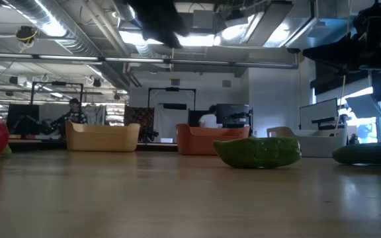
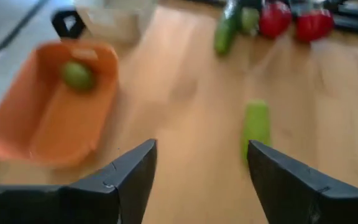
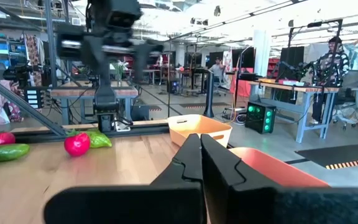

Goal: Sort produce into baskets
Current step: Put the top center cucumber into the yellow bin

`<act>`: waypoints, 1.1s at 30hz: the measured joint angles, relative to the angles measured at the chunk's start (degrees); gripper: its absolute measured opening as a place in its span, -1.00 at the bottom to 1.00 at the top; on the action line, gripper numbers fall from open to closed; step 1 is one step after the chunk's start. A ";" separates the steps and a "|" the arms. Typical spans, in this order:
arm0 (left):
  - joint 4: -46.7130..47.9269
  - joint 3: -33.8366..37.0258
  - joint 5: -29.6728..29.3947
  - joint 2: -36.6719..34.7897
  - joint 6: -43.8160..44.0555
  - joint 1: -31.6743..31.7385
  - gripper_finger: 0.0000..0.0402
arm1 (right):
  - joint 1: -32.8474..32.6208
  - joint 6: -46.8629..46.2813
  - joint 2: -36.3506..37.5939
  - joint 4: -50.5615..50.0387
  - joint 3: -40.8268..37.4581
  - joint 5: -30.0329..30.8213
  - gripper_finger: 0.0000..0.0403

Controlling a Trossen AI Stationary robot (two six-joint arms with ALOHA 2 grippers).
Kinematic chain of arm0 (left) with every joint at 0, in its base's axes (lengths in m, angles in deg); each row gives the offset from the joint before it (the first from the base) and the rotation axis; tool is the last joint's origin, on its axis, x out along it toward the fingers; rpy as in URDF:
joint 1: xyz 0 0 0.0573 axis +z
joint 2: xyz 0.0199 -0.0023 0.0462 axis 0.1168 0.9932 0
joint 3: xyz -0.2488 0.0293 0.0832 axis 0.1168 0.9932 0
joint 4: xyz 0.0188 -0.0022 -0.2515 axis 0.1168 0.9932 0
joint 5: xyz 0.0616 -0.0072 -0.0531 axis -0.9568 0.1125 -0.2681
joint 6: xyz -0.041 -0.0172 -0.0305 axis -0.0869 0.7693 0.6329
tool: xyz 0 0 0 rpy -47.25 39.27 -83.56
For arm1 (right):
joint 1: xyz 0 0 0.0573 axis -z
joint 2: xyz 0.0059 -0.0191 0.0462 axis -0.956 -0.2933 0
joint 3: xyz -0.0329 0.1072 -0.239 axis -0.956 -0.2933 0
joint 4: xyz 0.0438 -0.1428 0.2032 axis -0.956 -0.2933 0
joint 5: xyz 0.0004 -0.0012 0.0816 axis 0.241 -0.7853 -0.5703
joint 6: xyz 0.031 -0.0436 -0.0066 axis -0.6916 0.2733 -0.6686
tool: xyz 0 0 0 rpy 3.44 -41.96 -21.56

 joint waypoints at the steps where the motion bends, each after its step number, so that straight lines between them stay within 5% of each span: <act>1: 2.08 0.00 0.00 -0.59 1.72 -1.22 0.21 | 0.00 0.00 0.02 0.00 0.00 -0.02 -1.00; 17: 22.15 3.69 -0.08 -2.10 25.96 -16.13 0.21 | 0.00 0.02 0.00 0.04 -0.02 -0.02 -1.00; 33: -13.85 9.94 -3.28 6.46 6.53 -10.36 0.21 | 0.00 0.00 0.00 -0.08 -0.01 -0.02 -1.00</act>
